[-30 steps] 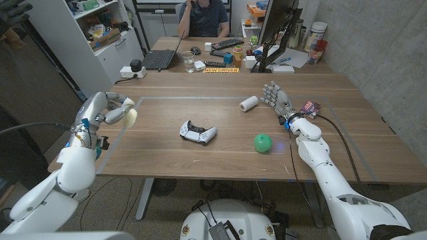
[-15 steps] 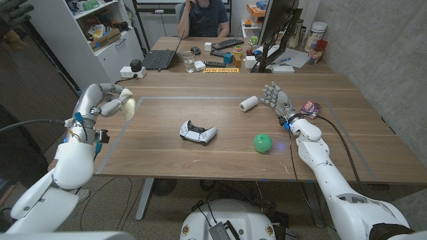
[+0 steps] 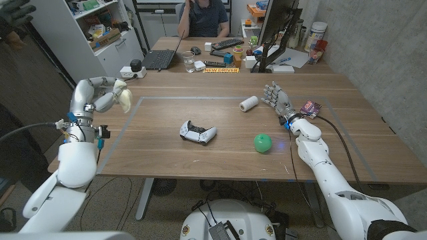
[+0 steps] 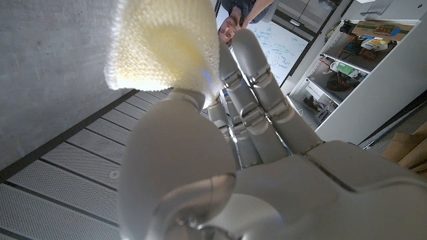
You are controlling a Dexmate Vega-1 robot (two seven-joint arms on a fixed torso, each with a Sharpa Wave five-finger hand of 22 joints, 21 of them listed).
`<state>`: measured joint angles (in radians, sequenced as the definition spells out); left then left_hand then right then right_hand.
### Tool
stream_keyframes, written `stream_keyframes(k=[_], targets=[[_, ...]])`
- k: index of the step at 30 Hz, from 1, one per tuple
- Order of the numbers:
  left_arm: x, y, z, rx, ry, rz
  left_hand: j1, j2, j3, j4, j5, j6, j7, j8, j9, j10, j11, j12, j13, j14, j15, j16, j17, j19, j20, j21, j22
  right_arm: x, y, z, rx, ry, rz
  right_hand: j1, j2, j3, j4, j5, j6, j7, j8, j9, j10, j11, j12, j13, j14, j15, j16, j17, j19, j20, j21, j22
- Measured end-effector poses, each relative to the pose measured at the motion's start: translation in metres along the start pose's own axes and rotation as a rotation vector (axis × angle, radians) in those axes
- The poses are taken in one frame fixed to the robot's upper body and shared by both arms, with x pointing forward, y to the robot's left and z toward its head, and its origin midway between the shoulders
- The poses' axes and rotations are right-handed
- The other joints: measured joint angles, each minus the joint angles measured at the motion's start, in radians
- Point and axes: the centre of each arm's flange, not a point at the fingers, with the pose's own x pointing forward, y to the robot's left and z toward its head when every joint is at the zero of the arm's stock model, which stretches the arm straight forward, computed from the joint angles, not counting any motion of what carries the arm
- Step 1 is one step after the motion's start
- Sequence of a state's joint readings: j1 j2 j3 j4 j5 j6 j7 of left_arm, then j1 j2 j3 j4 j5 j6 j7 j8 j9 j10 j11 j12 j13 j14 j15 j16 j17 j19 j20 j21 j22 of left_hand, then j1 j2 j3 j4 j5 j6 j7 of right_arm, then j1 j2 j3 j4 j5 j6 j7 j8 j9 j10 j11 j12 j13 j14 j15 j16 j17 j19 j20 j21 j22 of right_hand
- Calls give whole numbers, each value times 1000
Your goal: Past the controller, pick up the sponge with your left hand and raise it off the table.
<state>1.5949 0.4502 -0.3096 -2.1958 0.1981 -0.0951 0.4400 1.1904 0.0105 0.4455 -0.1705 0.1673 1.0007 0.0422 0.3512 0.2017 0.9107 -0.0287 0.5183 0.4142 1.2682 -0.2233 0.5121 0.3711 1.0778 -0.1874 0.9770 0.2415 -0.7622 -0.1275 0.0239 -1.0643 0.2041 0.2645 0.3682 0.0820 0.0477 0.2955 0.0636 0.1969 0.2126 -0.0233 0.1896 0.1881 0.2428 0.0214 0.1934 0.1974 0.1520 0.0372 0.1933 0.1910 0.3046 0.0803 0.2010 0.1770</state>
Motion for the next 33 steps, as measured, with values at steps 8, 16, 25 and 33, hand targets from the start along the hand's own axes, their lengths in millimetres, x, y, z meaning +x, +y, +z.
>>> stream_keyframes(k=[8,16,25,33], targets=[[1,-1,1,-17,-4,15,0,0,0,0,0,0,0,0,0,0,0,-2,1,4,-3,0,0,-5,-2,7,-5,2,-1,-1,2,0,-1,0,0,-4,-4,7,0,0,0,0,0,0,0,0,0,0,0,0,0,0,0,0],[1,-2,0,-22,-3,17,0,0,-1,1,0,4,-4,-7,1,0,0,-5,1,8,-5,-6,3,-9,2,14,-5,3,-3,-2,2,1,-1,0,0,-4,-4,7,0,0,0,0,0,0,0,0,0,0,0,0,0,0,0,0],[1,-4,0,-23,0,21,4,-4,-1,1,0,7,-7,-9,1,6,5,-6,5,8,-5,-6,3,-12,5,22,-8,4,-5,-1,1,-1,2,0,0,-4,-4,7,0,0,0,0,0,0,0,0,0,0,0,0,0,0,0,0],[0,-4,6,-15,-7,25,4,-4,-1,1,0,7,-8,-12,1,7,3,-13,7,8,-5,-6,7,-14,3,29,-9,5,-6,-1,2,-2,4,0,0,-4,-4,7,0,0,0,0,0,0,0,0,0,0,0,0,0,0,0,0]])
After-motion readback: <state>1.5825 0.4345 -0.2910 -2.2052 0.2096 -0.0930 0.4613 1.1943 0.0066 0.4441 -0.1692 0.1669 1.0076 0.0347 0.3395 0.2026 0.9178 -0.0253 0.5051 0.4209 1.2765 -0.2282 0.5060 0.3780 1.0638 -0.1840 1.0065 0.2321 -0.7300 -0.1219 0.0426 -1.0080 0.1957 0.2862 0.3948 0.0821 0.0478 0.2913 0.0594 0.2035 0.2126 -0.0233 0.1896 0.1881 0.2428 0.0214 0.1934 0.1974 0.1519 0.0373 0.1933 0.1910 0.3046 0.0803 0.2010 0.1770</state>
